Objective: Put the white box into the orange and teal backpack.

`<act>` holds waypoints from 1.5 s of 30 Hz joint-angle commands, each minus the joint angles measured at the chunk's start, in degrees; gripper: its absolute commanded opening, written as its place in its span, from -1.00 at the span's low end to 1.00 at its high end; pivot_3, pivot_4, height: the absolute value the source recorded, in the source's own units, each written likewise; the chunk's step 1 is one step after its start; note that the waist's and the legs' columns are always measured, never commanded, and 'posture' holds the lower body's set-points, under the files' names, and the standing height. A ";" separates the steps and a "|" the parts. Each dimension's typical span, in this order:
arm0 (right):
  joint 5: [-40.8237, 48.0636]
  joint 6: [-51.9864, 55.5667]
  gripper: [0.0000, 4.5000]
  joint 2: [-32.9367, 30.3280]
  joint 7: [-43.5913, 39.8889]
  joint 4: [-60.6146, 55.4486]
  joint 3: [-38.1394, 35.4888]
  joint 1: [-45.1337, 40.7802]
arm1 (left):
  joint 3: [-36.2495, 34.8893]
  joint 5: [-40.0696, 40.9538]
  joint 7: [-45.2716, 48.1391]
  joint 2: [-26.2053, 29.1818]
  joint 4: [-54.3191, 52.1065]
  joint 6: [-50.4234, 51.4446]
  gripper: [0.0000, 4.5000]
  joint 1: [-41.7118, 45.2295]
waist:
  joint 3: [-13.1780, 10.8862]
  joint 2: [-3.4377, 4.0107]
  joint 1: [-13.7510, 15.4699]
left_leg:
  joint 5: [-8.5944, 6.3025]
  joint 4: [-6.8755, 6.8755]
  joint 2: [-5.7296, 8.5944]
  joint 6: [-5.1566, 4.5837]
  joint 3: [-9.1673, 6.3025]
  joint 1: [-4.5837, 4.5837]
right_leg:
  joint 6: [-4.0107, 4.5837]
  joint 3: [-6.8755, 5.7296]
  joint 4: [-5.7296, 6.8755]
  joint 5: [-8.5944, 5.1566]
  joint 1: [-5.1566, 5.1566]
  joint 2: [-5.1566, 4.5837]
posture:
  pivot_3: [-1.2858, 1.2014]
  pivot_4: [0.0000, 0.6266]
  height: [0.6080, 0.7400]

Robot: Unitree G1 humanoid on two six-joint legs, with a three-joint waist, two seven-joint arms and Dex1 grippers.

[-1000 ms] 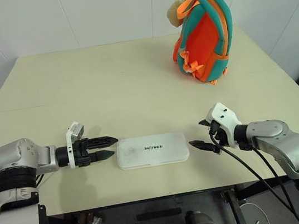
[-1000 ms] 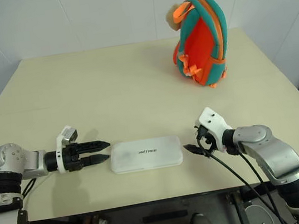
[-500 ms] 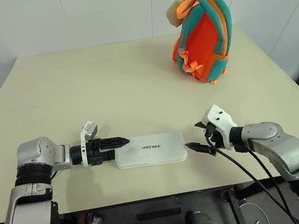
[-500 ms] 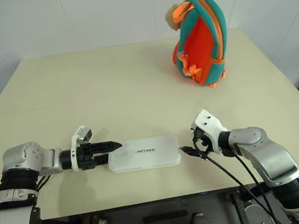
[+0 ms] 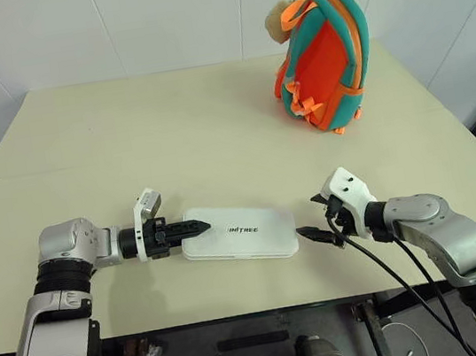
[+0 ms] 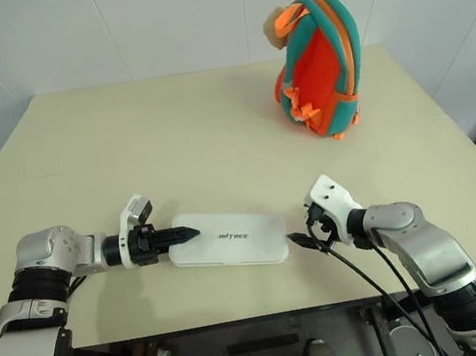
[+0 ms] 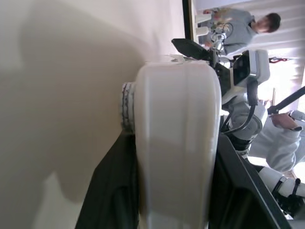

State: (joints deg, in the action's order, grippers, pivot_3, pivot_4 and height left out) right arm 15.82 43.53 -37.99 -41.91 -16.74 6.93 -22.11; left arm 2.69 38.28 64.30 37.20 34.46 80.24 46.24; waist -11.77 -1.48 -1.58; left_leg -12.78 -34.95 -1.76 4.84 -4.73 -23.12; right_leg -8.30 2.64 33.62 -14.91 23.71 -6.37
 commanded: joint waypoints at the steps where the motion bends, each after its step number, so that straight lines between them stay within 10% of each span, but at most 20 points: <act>1: -0.07 -1.99 1.00 0.00 0.25 -0.16 -1.81 -1.67 | 3.63 -3.73 -0.76 1.74 -1.25 -1.73 -0.41 -0.63 | 0.00 0.00 0.00 | 0.00 -0.01 0.00 0.00 0.00 0.00 | 0.00 0.00 0.00 0.00 0.00 0.00 | 0.03 -0.52 1.00; 14: -0.67 -3.72 1.00 4.86 11.45 9.76 -12.03 -10.09 | 5.47 -3.96 0.09 4.54 -5.49 -3.98 -0.41 -2.80 | 0.02 -0.03 -0.03 | 0.00 0.01 0.00 0.00 0.00 0.01 | 0.02 0.01 0.00 -0.01 0.00 0.00 | 0.03 -0.52 1.00; 24: -0.98 -10.04 1.00 10.21 25.18 28.06 -22.29 -24.06 | -12.82 4.27 -5.40 0.30 -8.68 -0.70 -0.41 -0.90 | 0.00 0.00 -0.20 | 0.04 0.03 0.00 -0.03 0.00 0.02 | -0.15 0.02 0.10 0.10 0.02 0.00 | 0.03 -0.52 1.00; 45: -8.41 -41.82 1.00 10.53 24.04 81.54 -19.02 -50.79 | -31.50 12.98 -20.92 -7.55 -20.45 8.52 -0.42 -3.35 | -0.05 0.07 -1.75 | 0.24 0.99 0.00 0.35 0.03 -0.04 | -0.97 0.03 -0.09 0.43 0.23 0.00 | 0.03 -0.52 1.00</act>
State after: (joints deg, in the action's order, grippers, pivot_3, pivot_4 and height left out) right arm 8.23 4.97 -26.92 -19.05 63.54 -11.84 -70.61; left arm -26.53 48.87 43.76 29.78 16.42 88.38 42.88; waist -11.81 -1.41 -3.33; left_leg -12.54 -33.96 -1.76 5.19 -4.70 -23.15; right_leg -9.27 2.67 33.54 -14.48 23.95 -6.37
